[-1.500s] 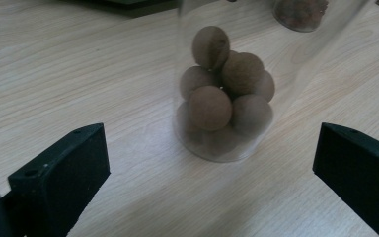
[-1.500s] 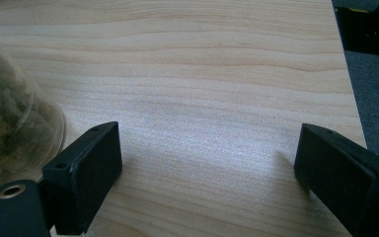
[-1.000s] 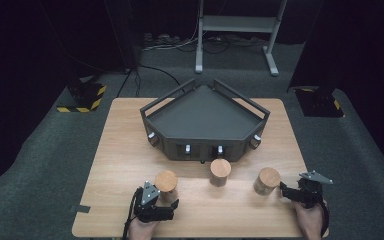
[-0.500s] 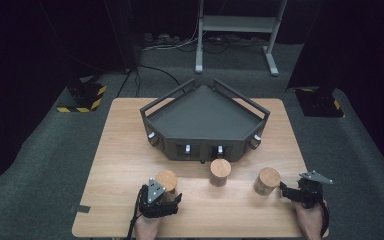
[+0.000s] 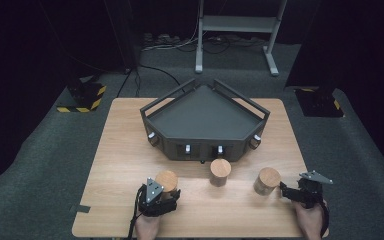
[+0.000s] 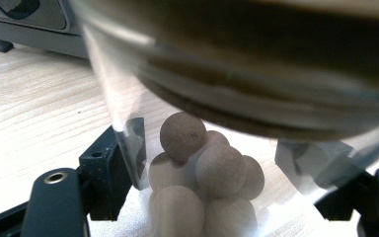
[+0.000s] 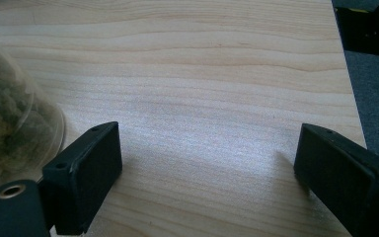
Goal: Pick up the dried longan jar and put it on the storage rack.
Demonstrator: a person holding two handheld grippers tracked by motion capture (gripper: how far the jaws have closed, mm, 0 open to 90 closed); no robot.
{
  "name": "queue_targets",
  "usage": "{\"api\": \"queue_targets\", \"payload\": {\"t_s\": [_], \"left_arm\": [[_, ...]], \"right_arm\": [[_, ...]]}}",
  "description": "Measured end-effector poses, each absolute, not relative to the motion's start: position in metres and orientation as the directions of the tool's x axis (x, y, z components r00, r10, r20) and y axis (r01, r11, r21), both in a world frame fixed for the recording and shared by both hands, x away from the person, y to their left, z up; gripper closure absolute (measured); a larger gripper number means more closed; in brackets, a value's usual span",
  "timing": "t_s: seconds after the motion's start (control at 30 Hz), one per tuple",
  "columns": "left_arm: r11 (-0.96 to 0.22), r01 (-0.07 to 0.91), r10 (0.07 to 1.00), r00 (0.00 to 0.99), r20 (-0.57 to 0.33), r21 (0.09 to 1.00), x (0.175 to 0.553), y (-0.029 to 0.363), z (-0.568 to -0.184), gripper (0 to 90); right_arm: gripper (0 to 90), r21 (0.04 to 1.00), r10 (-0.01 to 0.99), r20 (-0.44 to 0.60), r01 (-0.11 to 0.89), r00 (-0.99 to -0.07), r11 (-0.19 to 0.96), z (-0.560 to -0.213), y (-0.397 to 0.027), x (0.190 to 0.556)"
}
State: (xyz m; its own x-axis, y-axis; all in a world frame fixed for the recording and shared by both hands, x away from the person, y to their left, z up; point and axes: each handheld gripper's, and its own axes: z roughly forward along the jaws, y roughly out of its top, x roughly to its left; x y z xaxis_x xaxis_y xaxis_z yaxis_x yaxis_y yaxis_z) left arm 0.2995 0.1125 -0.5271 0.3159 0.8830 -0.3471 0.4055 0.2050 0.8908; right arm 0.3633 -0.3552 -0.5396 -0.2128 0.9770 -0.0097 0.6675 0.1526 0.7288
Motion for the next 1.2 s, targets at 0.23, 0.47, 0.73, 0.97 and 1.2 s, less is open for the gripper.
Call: {"api": "queue_targets", "payload": {"t_s": [0.23,0.47,0.73,0.97,1.2], "left_arm": [[0.192,0.412,0.887,0.315,-0.337,0.891,0.3,0.111,-0.526,25.8],[0.21,0.414,0.877,0.32,-0.357,0.886,0.302,0.113,-0.516,26.0],[0.202,0.422,0.869,0.338,-0.361,0.884,0.304,0.117,-0.501,26.0],[0.206,0.431,0.862,0.346,-0.371,0.879,0.307,0.12,-0.486,26.1],[0.18,0.43,0.861,0.366,-0.353,0.885,0.312,0.12,-0.467,26.1]], "right_arm": [[10.7,0.728,0.977,-0.009,0.668,-0.212,0.151,-0.54,-0.355,0.363],[10.7,0.728,0.977,-0.009,0.668,-0.211,0.151,-0.54,-0.355,0.363],[10.7,0.729,0.977,-0.01,0.668,-0.213,0.153,-0.54,-0.355,0.363],[10.7,0.729,0.977,-0.009,0.667,-0.213,0.153,-0.54,-0.355,0.363],[10.7,0.729,0.977,-0.009,0.668,-0.213,0.153,-0.54,-0.355,0.363]]}}
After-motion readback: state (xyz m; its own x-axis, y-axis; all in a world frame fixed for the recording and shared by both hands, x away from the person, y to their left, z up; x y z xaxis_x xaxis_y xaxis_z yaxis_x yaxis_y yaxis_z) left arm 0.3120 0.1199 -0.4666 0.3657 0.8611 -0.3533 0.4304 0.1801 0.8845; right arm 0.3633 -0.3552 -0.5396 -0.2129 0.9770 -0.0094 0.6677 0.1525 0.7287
